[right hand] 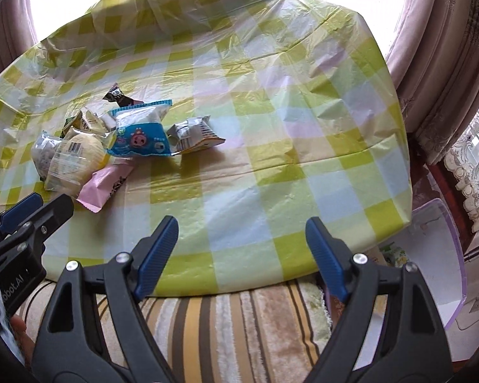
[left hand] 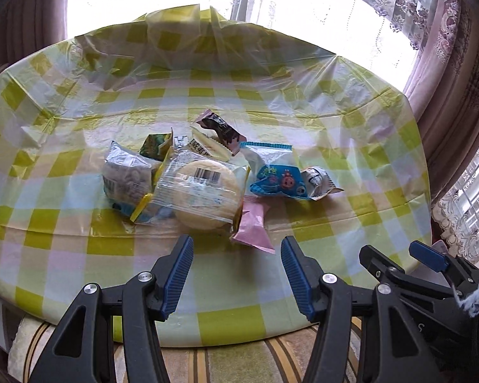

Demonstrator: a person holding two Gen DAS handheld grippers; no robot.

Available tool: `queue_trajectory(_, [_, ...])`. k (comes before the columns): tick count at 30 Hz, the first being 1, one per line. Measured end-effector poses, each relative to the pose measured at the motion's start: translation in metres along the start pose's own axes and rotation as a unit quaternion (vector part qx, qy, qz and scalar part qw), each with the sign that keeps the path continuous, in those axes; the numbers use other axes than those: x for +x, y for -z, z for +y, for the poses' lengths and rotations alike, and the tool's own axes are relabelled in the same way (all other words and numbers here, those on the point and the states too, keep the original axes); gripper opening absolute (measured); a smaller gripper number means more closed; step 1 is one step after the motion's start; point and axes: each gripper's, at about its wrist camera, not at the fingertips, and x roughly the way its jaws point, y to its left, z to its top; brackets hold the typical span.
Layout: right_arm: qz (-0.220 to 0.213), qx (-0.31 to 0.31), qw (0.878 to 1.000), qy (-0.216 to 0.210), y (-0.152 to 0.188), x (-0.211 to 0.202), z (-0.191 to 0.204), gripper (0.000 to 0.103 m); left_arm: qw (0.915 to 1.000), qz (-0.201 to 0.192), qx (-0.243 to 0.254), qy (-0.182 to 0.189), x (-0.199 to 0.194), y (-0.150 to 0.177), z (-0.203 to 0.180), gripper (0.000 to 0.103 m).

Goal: Organize snacks
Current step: 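Move both grippers back over the snack pile, then grasp the round cake bag with the left gripper while the right grasps the white-and-orange packet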

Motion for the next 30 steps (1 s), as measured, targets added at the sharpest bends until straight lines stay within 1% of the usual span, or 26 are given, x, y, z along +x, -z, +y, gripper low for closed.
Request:
queue_trajectory(4, [0.011,-0.010,1.000,-0.019,-0.003,0.010,0.019,0.084,0.9998,-0.004,-0.012,-0.017,0.000,-0.001,0.017,0.058])
queue_trajectory(11, [0.016,-0.031,0.999,-0.028,-0.006,0.022,0.043,0.084,0.9990,0.003,-0.033,-0.031,0.006,-0.002,0.040,0.058])
queue_trajectory(16, [0.025,-0.032,0.998,-0.037,-0.010,0.033,0.052,0.084,0.9984,0.006,-0.035,-0.043,0.011,-0.003,0.047,0.058])
queue_trajectory(30, [0.036,-0.028,0.996,-0.081,-0.019,0.055,0.070,0.084,0.9959,0.021,-0.045,-0.076,0.025,-0.006,0.058,0.058])
